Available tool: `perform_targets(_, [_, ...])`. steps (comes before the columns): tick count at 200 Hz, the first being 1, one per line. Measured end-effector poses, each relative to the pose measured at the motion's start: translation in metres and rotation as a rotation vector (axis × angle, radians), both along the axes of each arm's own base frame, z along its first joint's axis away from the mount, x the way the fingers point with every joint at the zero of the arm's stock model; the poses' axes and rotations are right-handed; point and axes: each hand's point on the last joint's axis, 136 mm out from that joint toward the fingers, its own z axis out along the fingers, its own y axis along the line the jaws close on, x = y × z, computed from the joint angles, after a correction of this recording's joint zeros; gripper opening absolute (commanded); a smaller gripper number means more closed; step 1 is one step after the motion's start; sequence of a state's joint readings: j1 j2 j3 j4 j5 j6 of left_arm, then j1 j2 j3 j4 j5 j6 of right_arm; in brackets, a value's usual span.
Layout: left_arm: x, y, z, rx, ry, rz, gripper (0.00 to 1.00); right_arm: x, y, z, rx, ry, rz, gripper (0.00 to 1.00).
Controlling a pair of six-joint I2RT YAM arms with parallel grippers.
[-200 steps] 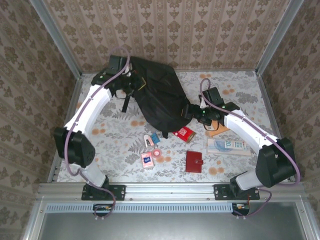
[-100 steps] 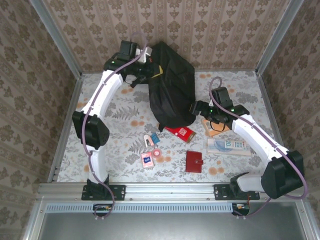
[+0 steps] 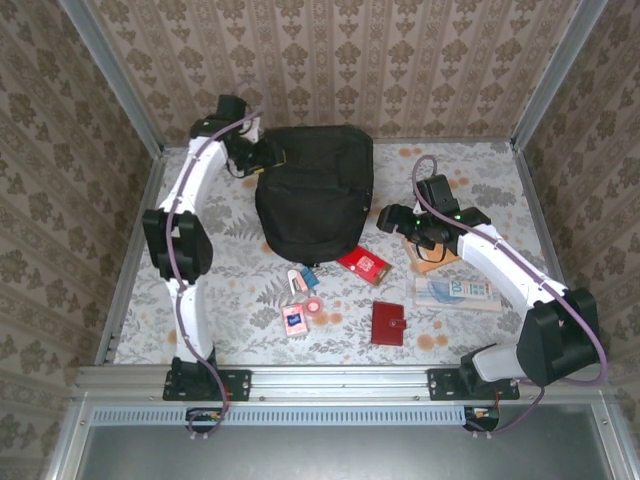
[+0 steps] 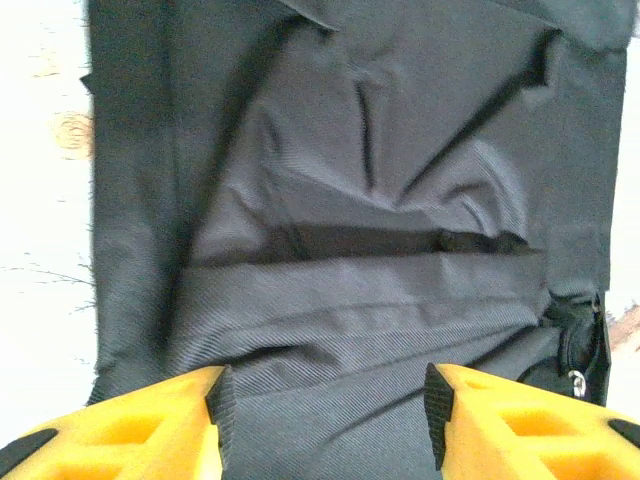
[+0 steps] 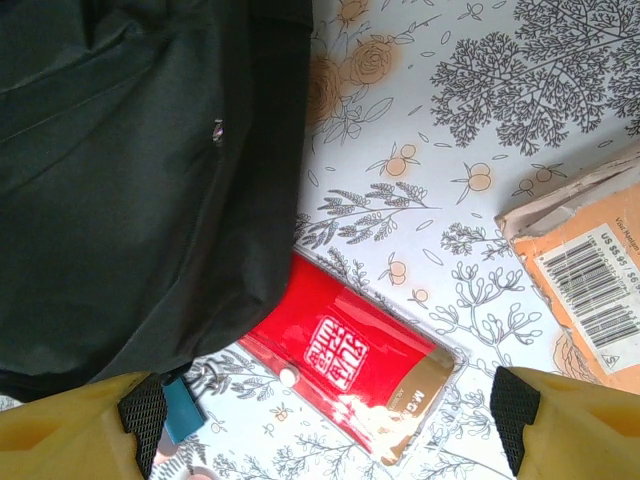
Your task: Pack books, pencil case, and school supplies into a backpack
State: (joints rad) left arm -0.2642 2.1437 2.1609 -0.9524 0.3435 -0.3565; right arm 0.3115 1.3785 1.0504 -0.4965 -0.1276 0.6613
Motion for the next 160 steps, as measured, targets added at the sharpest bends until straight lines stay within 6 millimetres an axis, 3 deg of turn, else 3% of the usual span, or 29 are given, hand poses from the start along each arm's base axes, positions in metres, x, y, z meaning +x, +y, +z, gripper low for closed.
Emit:
perform_targets(26, [-0.032,-0.052,0.007,0.089,-0.037,-0.109,0.56,-0.001,-0.001,-0.002,-0.005,0.004,-0.003,0.88])
perform_targets(50, [-0.082,-0.119,0.012,0.135,-0.066,-0.28,0.57,-0.003,-0.008,-0.007,-0.032,0.008,-0.024,0.89])
perform_targets(67, [-0.123,-0.163,0.008,0.16,-0.07,-0.413,0.57,-0.008,-0.025,-0.007,-0.078,0.0,-0.081,0.9])
perform_targets(86, [-0.153,-0.198,0.002,0.193,-0.081,-0.525,0.57,-0.019,-0.052,0.005,-0.122,-0.052,-0.172,0.89])
perform_targets(106, [-0.164,-0.219,-0.018,0.255,-0.087,-0.593,0.57,-0.032,-0.078,0.031,-0.126,-0.145,-0.264,0.89])
perform_targets(127, [-0.167,-0.22,-0.048,0.354,-0.07,-0.622,0.56,-0.037,-0.089,0.048,-0.111,-0.202,-0.302,0.89])
perform_targets(160, [-0.16,-0.207,-0.074,0.489,-0.072,-0.632,0.53,-0.039,-0.087,0.039,-0.107,-0.181,-0.291,0.89])
